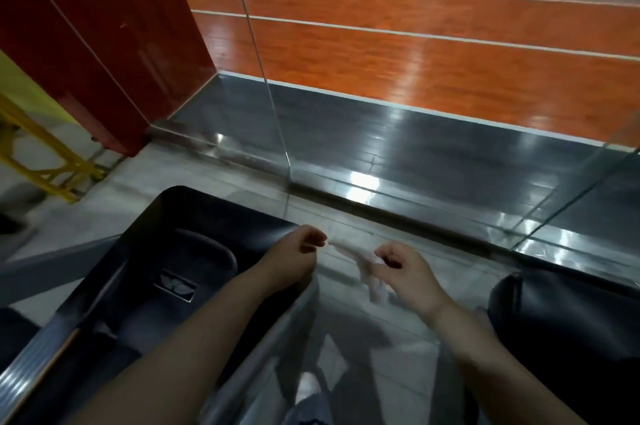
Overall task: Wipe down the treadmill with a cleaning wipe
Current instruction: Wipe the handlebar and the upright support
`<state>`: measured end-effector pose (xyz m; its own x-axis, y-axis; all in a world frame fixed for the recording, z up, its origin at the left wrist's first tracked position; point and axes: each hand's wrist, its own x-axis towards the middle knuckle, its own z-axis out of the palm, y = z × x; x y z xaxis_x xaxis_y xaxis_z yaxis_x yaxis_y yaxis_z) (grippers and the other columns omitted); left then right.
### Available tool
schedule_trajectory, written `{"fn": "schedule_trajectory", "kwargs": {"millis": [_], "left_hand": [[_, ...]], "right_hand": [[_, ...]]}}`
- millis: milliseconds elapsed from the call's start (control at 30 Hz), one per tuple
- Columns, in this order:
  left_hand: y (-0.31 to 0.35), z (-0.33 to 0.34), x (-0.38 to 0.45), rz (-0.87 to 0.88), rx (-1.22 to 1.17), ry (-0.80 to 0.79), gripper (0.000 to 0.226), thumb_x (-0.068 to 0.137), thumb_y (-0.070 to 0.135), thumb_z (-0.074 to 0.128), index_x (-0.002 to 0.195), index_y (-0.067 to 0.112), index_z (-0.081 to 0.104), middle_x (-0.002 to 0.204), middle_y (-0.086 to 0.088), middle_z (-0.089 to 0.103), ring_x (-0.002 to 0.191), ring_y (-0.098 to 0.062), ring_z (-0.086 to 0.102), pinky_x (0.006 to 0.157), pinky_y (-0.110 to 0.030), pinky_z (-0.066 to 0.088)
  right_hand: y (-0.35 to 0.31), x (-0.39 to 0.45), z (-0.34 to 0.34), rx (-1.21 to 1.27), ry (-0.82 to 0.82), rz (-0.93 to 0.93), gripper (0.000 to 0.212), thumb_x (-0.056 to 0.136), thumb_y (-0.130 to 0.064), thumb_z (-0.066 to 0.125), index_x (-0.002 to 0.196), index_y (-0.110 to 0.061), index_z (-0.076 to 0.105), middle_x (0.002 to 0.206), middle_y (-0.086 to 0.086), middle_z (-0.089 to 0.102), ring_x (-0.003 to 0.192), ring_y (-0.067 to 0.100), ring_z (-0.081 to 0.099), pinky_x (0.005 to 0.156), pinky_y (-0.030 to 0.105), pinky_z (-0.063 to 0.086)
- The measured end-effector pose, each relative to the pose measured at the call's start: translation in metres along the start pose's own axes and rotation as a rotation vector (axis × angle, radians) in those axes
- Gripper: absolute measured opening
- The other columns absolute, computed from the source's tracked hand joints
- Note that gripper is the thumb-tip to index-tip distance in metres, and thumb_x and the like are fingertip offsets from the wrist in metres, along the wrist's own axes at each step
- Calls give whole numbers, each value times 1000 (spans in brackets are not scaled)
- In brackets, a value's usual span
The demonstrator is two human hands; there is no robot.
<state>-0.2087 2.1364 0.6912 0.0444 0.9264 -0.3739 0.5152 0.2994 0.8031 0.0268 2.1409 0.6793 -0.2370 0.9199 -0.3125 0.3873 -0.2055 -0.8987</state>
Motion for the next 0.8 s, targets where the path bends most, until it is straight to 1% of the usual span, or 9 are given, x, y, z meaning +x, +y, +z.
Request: {"fn": "schedule_trajectory", "kwargs": {"millis": [100, 200, 267, 333, 400, 567, 667, 733, 800], "left_hand": [[-29, -28, 33, -40, 160, 70, 29, 93, 14, 57, 117, 31, 59, 119, 9, 61, 111, -9, 57, 88, -21, 41], [-50, -50, 62, -80, 230, 127, 34, 93, 18, 56, 126, 26, 58, 129, 6, 58, 113, -11, 53, 91, -23, 38], [-61, -63, 76, -132, 226, 153, 37, 93, 19, 55, 129, 28, 56, 135, 5, 54, 121, -15, 51, 99, -28, 41], [-70, -76, 91, -191, 194, 190, 39, 93, 19, 55, 132, 27, 55, 138, 3, 52, 123, -17, 50, 103, -34, 43], [-77, -88, 108, -251, 160, 250, 41, 93, 18, 56, 133, 24, 54, 139, 2, 51, 125, -18, 49, 105, -34, 42], [-100, -102, 146, -424, 4, 459, 41, 93, 15, 57, 133, 21, 56, 139, -2, 52, 126, -20, 50, 101, -24, 37], [-109, -96, 151, -571, -154, 588, 43, 93, 14, 57, 136, 18, 54, 137, -5, 54, 127, -22, 51, 104, -26, 38], [-115, -91, 147, -656, -255, 692, 44, 92, 14, 57, 136, 18, 55, 137, -6, 55, 127, -23, 52, 108, -30, 39], [-115, -88, 138, -734, -336, 796, 45, 91, 14, 57, 136, 19, 55, 138, -3, 55, 124, -21, 55, 106, -33, 42]], "right_hand": [[2, 41, 16, -54, 30, 26, 6, 91, -22, 66, 92, -17, 65, 88, -3, 65, 83, 13, 60, 69, 22, 43], [-6, 82, 24, -44, 56, 54, 13, 91, -27, 67, 94, -14, 65, 88, -1, 66, 83, 16, 62, 69, 24, 44], [-17, 108, 28, -35, 37, 68, 14, 90, -27, 67, 93, -13, 67, 88, 2, 68, 83, 20, 64, 71, 31, 49], [-32, 137, 30, -73, -17, 72, 13, 92, -27, 65, 96, -15, 69, 90, 1, 69, 85, 18, 65, 75, 33, 52], [-47, 176, 28, -118, -74, 71, 12, 93, -27, 63, 98, -18, 69, 91, -2, 69, 86, 15, 65, 75, 33, 53], [-78, 291, 27, -298, -232, 20, 13, 93, -26, 60, 95, -15, 67, 88, 0, 67, 76, 14, 61, 55, 23, 45], [-95, 345, 39, -379, -374, -50, 16, 94, -25, 59, 90, -11, 65, 83, 4, 66, 70, 15, 59, 47, 15, 44], [-102, 376, 57, -460, -441, -86, 14, 94, -29, 57, 90, -17, 62, 82, 0, 66, 72, 17, 62, 54, 22, 48], [-111, 402, 85, -542, -528, -144, 14, 95, -28, 54, 91, -16, 60, 82, 0, 64, 74, 18, 61, 59, 28, 46]]}}
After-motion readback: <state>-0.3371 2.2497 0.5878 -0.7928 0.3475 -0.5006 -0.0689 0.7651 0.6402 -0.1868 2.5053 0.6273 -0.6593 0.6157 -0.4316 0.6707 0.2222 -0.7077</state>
